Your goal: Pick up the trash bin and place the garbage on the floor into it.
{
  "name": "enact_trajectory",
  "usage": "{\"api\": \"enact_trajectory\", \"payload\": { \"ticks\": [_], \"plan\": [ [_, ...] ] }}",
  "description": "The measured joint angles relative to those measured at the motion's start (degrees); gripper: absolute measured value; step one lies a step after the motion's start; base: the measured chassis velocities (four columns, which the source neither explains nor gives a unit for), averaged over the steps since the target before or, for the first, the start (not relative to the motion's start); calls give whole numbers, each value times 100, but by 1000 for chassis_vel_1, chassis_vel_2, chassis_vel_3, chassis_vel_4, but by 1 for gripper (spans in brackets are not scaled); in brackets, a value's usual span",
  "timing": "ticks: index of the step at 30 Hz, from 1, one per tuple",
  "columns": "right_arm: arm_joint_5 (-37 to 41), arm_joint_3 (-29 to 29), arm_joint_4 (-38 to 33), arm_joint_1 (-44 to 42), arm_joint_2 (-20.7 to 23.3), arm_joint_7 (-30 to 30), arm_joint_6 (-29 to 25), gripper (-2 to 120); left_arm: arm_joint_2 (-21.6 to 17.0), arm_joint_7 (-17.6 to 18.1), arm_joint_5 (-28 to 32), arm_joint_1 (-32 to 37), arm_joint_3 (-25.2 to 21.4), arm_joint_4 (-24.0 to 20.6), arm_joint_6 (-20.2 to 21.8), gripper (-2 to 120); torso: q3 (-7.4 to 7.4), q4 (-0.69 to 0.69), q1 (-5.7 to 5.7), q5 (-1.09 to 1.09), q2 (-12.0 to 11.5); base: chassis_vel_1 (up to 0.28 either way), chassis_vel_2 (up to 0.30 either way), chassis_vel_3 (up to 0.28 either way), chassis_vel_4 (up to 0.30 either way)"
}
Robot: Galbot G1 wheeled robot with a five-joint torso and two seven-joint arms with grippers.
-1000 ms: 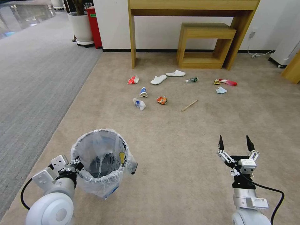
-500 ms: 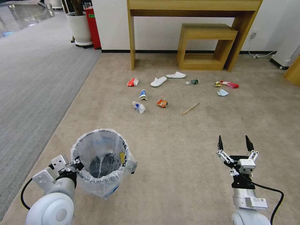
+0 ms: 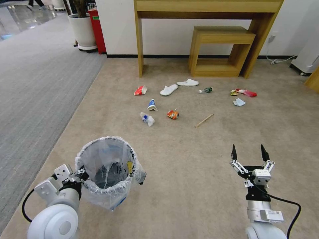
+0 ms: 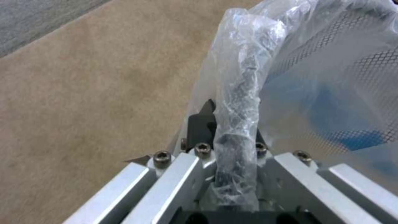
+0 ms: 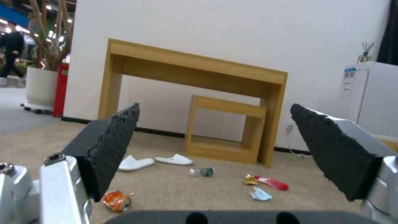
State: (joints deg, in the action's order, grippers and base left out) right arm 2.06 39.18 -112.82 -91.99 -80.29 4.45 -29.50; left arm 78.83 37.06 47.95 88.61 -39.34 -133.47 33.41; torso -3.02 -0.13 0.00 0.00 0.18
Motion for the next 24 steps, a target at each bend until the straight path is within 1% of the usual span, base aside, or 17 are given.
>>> {"api": "enact_trajectory", "payload": {
  "ticks": [24],
  "plan": [
    [-39, 4, -32, -76, -37, -9, -49, 93, -28, -1, -5, 33, -55, -11, -20, 0, 0, 0, -1, 0, 0, -120, 115, 126, -121]
  ]
}}
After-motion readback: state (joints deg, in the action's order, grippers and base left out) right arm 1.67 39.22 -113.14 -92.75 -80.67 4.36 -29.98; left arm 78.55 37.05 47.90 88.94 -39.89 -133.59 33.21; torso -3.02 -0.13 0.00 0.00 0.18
